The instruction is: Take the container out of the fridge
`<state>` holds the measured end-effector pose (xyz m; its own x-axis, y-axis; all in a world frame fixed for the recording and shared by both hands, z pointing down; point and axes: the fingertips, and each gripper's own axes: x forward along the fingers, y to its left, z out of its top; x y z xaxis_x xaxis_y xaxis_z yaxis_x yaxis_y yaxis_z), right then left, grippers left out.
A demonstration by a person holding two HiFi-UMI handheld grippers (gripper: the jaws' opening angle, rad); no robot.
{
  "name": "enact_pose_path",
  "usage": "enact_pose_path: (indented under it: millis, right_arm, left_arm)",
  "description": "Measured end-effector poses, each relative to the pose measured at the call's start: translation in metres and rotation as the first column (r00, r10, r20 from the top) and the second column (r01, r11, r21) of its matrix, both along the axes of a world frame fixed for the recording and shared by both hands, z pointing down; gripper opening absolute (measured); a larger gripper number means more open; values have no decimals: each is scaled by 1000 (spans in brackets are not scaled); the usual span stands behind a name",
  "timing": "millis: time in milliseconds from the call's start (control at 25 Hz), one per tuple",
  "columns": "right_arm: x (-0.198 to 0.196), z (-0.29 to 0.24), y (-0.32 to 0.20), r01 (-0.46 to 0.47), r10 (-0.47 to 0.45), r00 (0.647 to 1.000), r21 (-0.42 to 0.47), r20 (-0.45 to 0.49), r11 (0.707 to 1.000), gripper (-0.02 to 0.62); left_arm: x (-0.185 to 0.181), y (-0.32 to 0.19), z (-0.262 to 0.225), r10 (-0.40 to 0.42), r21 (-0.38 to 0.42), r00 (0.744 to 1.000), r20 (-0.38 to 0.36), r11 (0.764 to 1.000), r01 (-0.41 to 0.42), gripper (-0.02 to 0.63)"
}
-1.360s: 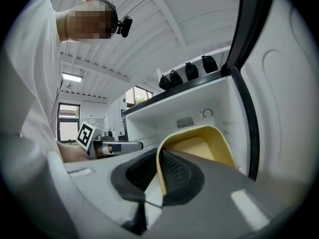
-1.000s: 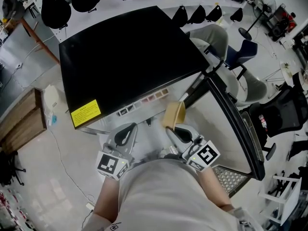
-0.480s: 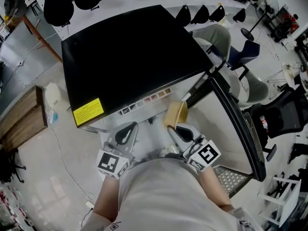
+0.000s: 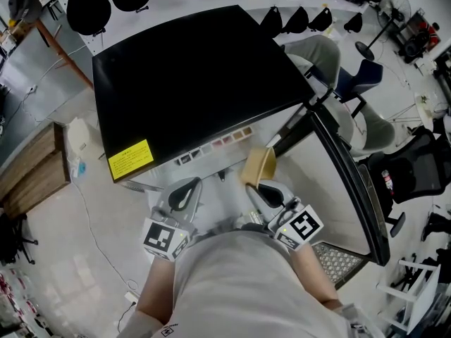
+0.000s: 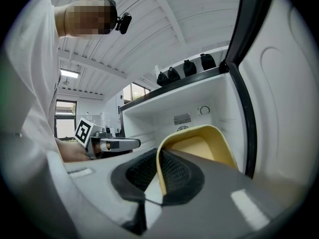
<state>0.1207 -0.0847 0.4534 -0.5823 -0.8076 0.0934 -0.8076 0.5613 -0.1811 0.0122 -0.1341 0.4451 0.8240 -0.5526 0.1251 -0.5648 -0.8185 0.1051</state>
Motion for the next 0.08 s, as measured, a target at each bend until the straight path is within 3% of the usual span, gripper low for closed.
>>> enact_pose_path:
  millis: [80]
  right_arm:
    - [-1,1,0,3,-3,1000,0,-1,1000,17]
  left_arm:
    - [-1,0,-1,-4,1,1000,3,1000,4,9]
